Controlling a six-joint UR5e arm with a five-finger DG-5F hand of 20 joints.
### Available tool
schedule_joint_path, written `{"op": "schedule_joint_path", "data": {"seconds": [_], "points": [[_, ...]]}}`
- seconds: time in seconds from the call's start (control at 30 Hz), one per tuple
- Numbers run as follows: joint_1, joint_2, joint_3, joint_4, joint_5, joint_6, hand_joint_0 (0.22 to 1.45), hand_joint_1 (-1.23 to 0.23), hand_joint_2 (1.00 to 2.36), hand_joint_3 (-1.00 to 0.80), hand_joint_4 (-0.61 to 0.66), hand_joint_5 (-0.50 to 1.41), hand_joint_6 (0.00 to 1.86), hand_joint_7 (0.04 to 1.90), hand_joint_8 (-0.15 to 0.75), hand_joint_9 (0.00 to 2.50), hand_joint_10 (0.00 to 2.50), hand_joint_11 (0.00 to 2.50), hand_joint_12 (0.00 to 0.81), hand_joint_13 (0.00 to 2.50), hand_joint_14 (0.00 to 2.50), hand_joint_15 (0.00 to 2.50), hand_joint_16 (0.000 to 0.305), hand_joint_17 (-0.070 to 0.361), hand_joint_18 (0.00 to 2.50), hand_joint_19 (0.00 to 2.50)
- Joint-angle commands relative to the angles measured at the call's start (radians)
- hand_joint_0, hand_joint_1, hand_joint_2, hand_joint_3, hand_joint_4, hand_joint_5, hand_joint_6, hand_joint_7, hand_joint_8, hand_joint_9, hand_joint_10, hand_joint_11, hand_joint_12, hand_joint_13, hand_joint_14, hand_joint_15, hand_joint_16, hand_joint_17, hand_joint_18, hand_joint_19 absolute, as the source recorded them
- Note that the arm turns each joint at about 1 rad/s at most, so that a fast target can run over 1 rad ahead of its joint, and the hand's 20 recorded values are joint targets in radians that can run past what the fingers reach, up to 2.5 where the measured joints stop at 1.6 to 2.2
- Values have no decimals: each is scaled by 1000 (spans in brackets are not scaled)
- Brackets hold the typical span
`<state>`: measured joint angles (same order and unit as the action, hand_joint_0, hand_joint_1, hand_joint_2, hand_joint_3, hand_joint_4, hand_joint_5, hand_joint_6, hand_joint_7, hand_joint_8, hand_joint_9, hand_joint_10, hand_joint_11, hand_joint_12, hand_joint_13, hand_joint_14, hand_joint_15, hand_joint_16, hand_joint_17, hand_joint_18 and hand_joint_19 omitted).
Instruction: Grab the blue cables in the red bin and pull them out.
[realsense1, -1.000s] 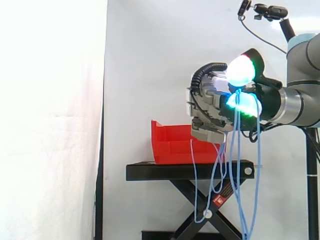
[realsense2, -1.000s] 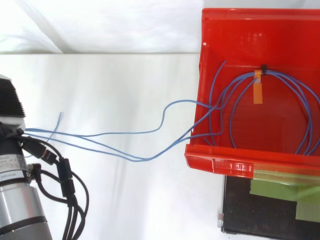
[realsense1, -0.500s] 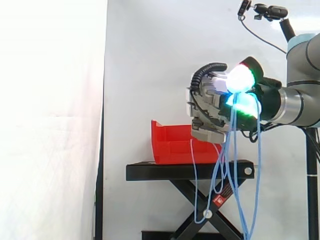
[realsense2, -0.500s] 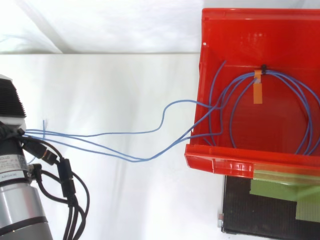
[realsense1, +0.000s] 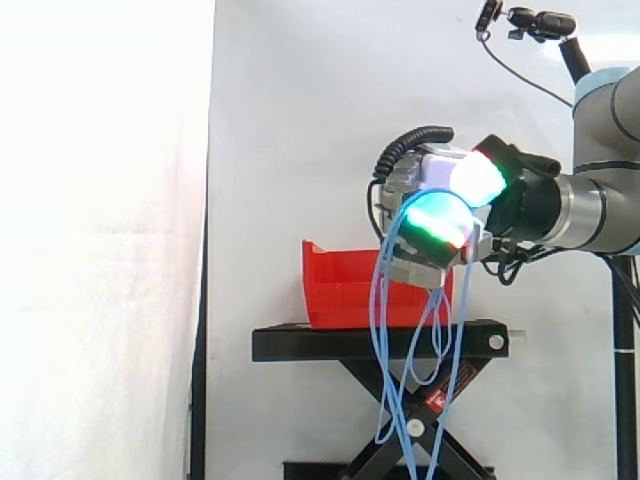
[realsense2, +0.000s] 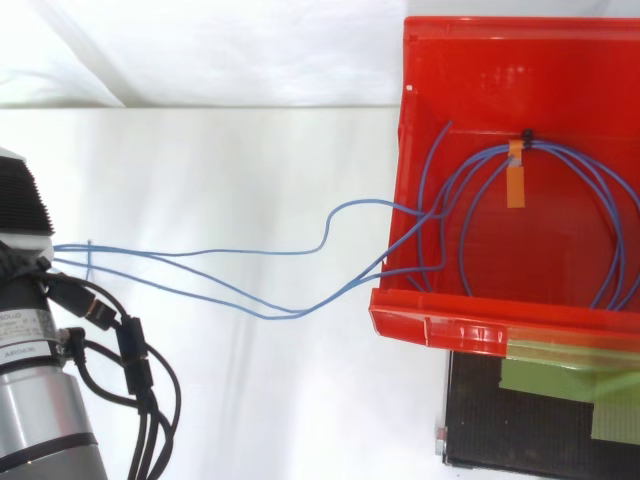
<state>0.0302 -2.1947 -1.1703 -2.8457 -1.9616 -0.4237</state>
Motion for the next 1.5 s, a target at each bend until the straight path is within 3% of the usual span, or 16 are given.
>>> {"op": "schedule_joint_path", "data": {"seconds": [0.0,1.0,1.47], "points": [[-1,1,0,0,0,0,876,-940,1003,-919,257,833,12,697,238,1320,35,1034,324,1553,126,1636,41,92,963,1210],[-1,0,0,5,0,-2,873,-1027,1000,-1000,263,803,8,712,233,1250,35,1048,318,1515,137,1603,41,92,936,1214],[0,0,0,8,0,-2,691,-731,1000,-1000,290,938,13,664,253,1352,34,993,371,1551,215,1544,49,109,1006,1164]]}}
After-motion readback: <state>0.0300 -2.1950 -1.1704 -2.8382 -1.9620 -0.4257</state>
